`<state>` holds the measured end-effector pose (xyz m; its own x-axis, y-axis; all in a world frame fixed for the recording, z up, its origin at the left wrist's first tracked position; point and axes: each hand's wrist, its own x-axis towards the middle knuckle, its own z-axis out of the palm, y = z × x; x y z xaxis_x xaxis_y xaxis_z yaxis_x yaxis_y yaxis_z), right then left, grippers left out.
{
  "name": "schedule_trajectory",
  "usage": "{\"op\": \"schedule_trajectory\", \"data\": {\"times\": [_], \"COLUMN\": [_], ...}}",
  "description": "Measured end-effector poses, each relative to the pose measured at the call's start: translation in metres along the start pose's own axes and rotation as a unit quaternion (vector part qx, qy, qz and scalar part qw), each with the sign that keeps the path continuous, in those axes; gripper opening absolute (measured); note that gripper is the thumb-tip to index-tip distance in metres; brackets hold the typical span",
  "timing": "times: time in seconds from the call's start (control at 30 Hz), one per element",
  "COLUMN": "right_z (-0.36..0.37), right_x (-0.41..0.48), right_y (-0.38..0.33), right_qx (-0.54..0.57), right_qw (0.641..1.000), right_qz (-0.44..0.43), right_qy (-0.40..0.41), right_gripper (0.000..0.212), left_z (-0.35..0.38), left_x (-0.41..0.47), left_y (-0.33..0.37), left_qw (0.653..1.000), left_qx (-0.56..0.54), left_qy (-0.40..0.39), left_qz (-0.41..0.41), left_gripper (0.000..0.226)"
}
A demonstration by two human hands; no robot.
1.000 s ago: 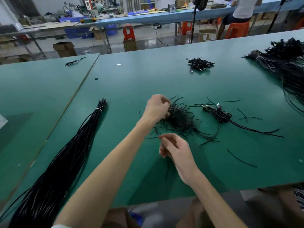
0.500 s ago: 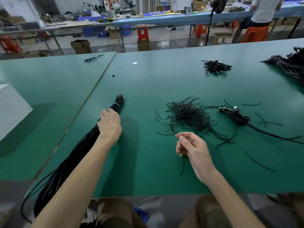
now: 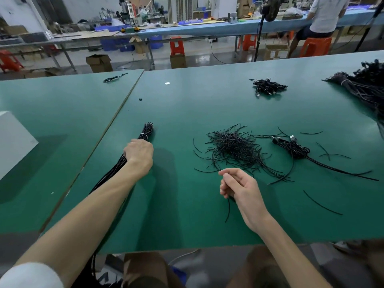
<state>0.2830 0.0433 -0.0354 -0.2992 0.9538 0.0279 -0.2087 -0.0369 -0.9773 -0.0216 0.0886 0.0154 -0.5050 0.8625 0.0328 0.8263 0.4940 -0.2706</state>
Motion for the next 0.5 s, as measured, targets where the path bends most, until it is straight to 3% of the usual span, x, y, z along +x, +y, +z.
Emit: {"op": "schedule_trajectory", "data": {"times": [0.23,0.3,0.5], "right_z": [0.000,0.000,0.000], "right_x": [0.003,0.003,0.002], "right_y": [0.001,0.001,0.001], "right_qx": [0.006,0.008,-0.010], "right_qw": [1.000,1.000,0.999], "right_qz": [0.005,0.004,-0.004], "right_qy": [-0.005,-0.006,-0.031], "right_gripper": [0.013,0.013,0.014], "left_z": [-0.016,-0.022,-0.033], "left_x": [-0.022,-0.032,-0.048], "left_y": [0.009,0.016,0.047], "left_qw": [0.978,0.965,0.918], "left_qx": [-0.207,-0.257,-0.379], "left_qy": [0.001,-0.017,-0.059], "left_qz": [0.028,0.042,0.099], "left_gripper": [0.015,0.025,0.023]}}
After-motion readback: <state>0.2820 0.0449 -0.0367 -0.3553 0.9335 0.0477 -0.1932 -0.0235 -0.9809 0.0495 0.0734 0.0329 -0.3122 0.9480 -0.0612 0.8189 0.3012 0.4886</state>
